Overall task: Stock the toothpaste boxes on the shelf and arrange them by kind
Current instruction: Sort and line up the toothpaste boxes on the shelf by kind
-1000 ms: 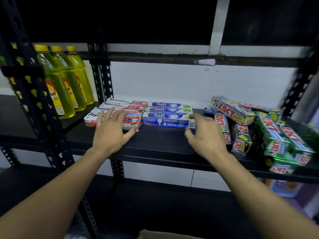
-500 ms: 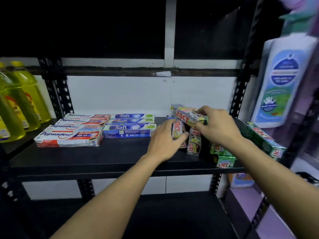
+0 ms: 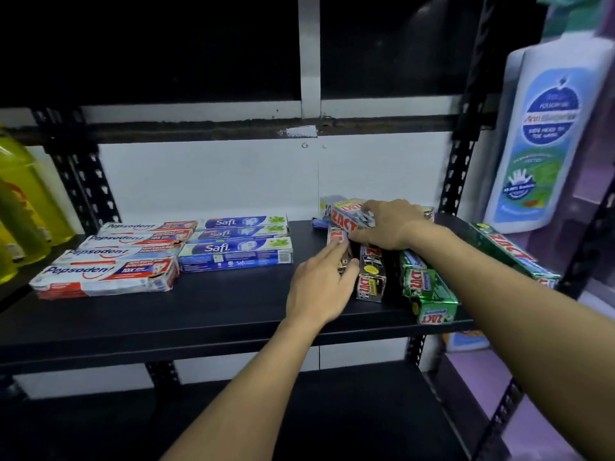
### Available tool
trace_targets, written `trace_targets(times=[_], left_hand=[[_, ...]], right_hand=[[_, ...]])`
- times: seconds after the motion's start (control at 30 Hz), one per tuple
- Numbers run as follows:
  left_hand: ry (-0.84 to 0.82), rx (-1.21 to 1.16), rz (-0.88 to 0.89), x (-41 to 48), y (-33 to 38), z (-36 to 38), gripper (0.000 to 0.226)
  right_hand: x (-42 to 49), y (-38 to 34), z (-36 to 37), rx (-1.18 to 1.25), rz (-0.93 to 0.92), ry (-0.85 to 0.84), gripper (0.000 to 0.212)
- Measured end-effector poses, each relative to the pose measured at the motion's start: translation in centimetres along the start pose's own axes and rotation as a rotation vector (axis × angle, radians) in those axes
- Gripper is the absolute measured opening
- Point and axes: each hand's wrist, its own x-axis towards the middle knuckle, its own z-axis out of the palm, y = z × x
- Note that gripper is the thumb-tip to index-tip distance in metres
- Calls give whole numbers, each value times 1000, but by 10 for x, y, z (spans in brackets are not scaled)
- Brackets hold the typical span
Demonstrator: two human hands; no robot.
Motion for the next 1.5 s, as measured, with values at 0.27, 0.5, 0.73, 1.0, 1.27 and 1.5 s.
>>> trace_targets(times=[0.27,0.5,0.73,1.0,1.27,1.5], left_hand=[[39,-35,-5,-1,1,-3,46],[-79,-92,-124,4,-3,-1,59],[-113,-84,-143,4,-3,-5,57],[-54,-161,-207,5,-9,-3,49],[-51,-175,-199,3,-7,-5,44],[-40,-169,-191,2,-4,-6,45]], right_hand=[[-3,1,-3,255,35,134,42],[-38,21,-22,578,12,357,43],[-85,86,-21,510,205,570,47],[-126,132,24,201,362,552,33],[-128,128,32,193,307,480,52],[-101,120,15,294,274,396,39]])
